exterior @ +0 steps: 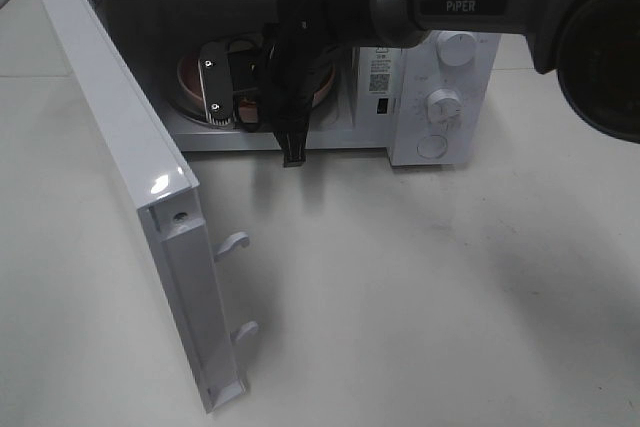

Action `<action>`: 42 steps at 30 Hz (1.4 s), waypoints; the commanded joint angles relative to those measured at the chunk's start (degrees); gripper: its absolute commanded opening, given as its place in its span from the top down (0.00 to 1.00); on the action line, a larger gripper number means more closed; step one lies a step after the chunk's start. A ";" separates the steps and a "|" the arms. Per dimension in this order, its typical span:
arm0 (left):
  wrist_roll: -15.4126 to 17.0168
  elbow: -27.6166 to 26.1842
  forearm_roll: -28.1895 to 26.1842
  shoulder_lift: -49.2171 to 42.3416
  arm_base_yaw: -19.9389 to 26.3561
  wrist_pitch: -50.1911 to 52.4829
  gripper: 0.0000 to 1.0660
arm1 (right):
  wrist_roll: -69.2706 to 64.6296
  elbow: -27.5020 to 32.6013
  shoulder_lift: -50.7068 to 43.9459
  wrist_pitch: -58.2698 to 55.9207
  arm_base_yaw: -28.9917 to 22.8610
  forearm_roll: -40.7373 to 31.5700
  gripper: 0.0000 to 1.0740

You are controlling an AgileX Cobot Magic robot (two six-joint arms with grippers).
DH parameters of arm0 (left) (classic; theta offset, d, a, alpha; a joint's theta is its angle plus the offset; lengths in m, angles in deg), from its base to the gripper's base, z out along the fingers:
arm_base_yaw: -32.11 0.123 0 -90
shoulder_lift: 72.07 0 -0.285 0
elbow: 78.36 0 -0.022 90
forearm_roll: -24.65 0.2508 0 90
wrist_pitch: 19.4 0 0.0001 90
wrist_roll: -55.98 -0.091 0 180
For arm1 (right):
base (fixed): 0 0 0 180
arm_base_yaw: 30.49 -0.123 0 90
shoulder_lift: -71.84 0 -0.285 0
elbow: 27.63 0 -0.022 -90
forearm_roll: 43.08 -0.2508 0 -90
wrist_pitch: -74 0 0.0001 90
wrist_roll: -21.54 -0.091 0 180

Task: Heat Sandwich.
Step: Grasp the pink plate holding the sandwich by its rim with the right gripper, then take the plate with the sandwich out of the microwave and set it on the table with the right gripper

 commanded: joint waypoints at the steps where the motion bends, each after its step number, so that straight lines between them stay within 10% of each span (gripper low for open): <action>1: 0.06 0.23 -0.46 -1.49 0.17 0.46 0.05 | -0.11 0.34 0.11 -2.75 -0.06 -1.95 1.00; 31: 0.06 0.23 -0.46 -1.49 0.17 0.46 0.05 | 17.93 0.74 -5.21 -9.51 -0.06 -8.25 1.00; 42: 0.06 0.23 -0.46 -1.49 0.17 0.46 0.05 | 23.89 9.11 -11.69 -5.10 -0.06 -8.14 1.00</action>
